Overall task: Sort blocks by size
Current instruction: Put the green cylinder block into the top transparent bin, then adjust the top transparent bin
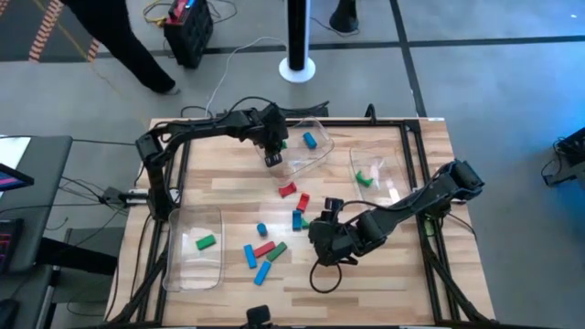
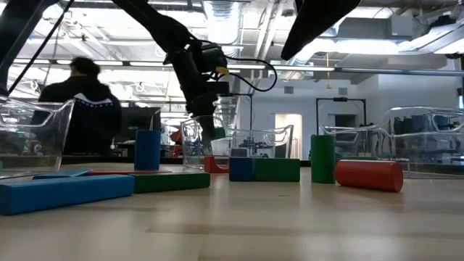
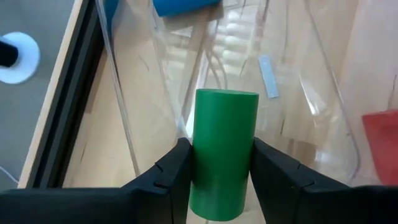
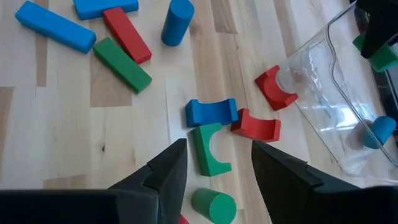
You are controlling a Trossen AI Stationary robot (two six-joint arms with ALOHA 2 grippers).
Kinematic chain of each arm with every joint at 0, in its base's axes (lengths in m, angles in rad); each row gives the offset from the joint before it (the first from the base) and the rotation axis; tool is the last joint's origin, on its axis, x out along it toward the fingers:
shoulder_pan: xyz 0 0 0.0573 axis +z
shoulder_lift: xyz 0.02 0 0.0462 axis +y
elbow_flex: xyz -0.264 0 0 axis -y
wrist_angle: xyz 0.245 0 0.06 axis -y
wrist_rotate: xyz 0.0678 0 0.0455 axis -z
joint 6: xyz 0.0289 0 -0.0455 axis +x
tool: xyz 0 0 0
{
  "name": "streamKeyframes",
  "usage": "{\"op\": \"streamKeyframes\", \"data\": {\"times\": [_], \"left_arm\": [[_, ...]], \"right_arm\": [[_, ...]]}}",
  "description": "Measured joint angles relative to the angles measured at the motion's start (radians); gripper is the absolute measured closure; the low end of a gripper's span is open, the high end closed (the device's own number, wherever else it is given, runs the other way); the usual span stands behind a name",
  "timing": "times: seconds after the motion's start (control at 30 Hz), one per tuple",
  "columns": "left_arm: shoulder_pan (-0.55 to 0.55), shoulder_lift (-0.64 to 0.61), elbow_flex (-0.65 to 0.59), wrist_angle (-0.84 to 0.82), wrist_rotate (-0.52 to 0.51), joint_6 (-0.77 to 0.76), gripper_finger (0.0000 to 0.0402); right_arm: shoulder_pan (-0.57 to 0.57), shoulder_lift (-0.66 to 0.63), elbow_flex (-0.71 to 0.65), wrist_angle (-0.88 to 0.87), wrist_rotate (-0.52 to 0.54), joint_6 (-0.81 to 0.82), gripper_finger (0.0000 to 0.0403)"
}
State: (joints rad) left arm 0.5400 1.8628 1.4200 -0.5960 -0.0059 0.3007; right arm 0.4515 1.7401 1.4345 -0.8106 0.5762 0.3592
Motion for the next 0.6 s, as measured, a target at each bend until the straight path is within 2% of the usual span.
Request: {"op": "streamKeyframes", "data": {"times": [0.43, 0.6], "left_arm": [[0.000, 0.000, 0.000, -0.022, 0.000, 0.021, 0.0192], [-0.009, -0.041, -0.002, -0.018, 0.102, 0.019, 0.0190]], "right_arm": [[0.000, 0.000, 0.000, 0.000, 0.000, 0.002, 0.0196], [0.000, 0.000, 0.000, -0.002, 0.000, 0.001, 0.0196]]}}
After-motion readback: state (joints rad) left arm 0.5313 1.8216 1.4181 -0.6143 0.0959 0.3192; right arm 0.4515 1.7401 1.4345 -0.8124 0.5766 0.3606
